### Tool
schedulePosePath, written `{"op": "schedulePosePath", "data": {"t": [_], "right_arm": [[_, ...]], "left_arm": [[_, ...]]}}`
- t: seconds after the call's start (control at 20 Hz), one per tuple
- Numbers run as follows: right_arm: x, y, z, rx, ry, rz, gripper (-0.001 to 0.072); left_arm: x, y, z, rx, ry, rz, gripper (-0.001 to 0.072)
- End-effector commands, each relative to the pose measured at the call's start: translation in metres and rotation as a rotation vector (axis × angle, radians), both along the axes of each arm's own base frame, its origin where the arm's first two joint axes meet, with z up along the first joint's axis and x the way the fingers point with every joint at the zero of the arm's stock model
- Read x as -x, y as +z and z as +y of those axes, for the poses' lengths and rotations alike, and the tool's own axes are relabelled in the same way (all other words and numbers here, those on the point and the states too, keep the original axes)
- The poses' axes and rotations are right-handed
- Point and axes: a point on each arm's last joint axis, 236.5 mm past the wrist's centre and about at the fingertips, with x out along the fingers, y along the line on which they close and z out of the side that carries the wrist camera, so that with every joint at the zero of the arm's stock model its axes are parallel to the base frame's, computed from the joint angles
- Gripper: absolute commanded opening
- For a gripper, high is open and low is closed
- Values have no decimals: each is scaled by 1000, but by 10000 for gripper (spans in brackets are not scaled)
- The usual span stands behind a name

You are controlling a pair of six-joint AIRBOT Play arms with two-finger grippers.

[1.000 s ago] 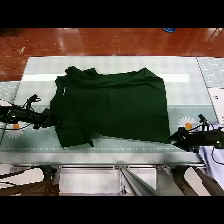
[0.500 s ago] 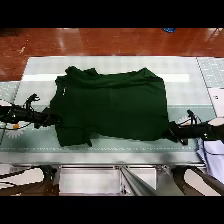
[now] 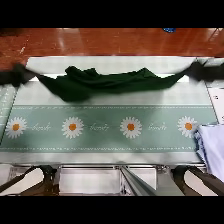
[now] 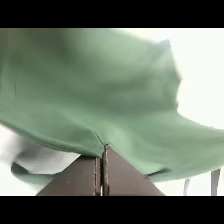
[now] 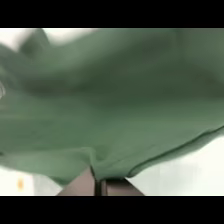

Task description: Fold the shirts.

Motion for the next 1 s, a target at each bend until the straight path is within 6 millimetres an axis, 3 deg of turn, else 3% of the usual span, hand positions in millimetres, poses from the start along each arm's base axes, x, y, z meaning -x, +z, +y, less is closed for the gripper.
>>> {"op": "schedulePosePath", "data": {"t": [0.0,0.1,0.2,0.25,0.35,0.55,0.65,0.75,0.85,0.95], "right_arm": [[5,183,-11,144,-66,-422,27],[33,246,-8,191,-83,-578,27],[67,285,-3,223,-95,-689,27],[86,297,-3,251,-112,-731,28],[120,308,-5,317,-141,-772,28],[186,307,-14,434,-211,-771,28],[212,296,-20,470,-244,-729,28],[233,278,-22,484,-256,-659,28],[240,263,-19,485,-233,-593,28],[235,248,-21,483,-219,-538,28]], "left_arm": [[9,199,-4,-96,92,-503,16],[38,274,-3,-261,154,-702,16],[76,331,-5,-388,223,-853,15],[96,349,-4,-446,259,-896,16],[133,368,0,-577,344,-939,15],[205,375,20,-841,545,-919,16],[242,378,21,-908,582,-932,16],[271,371,37,-929,643,-888,16],[280,354,53,-902,671,-800,16],[262,323,45,-856,577,-708,16]]}}
